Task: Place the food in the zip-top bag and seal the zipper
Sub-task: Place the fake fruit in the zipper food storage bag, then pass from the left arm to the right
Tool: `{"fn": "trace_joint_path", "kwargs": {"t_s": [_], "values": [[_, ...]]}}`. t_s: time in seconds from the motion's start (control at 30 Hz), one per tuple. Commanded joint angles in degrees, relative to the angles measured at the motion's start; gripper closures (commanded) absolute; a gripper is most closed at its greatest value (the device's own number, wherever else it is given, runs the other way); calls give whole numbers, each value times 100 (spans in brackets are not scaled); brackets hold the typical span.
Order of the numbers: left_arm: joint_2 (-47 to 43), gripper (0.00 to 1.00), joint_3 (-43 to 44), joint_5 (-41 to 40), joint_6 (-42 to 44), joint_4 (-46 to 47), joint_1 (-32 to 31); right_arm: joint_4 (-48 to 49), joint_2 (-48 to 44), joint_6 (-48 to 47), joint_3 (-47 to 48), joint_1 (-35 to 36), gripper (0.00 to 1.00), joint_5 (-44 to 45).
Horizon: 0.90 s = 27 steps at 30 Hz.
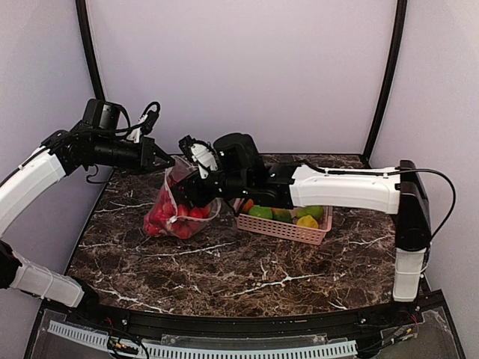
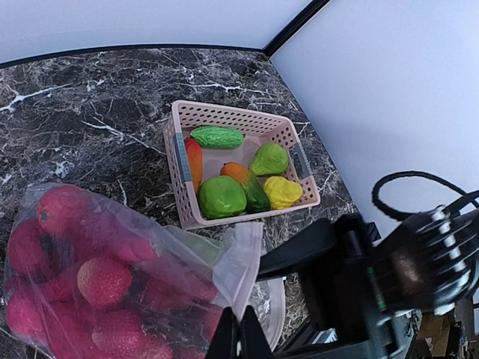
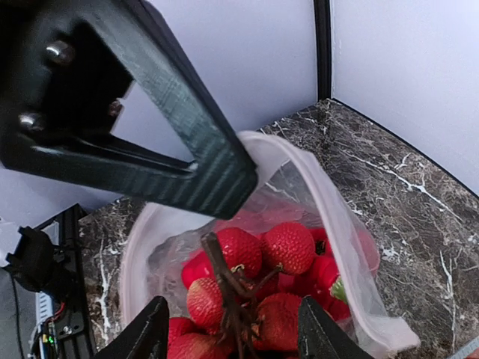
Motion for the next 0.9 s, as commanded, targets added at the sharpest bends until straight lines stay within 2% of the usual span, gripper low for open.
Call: {"fn": "trace_joint_path", "kwargs": {"t_s": [0.0, 0.13, 0.27, 0.47, 0.77, 0.87], "values": [[-263, 99, 165, 9, 50, 185, 16, -249, -1109, 136, -510, -28, 39, -134], [-285, 99, 128, 40, 23, 240, 62, -201, -1885, 502, -1156, -52, 30, -288], [-297, 99, 128, -39, 67, 176, 77, -441, -2189, 1058, -1594, -126, 29, -98], [-308, 99, 97, -38, 99, 136, 84, -906, -1978, 1667, -1713, -288, 42, -198], [-325, 99, 62, -59, 99, 133, 86, -843, -1351, 2185, -1290, -282, 50, -870], [-332, 99, 67, -67, 126, 113, 82, -845, -1201, 2205, -1206, -285, 63, -1079]]}}
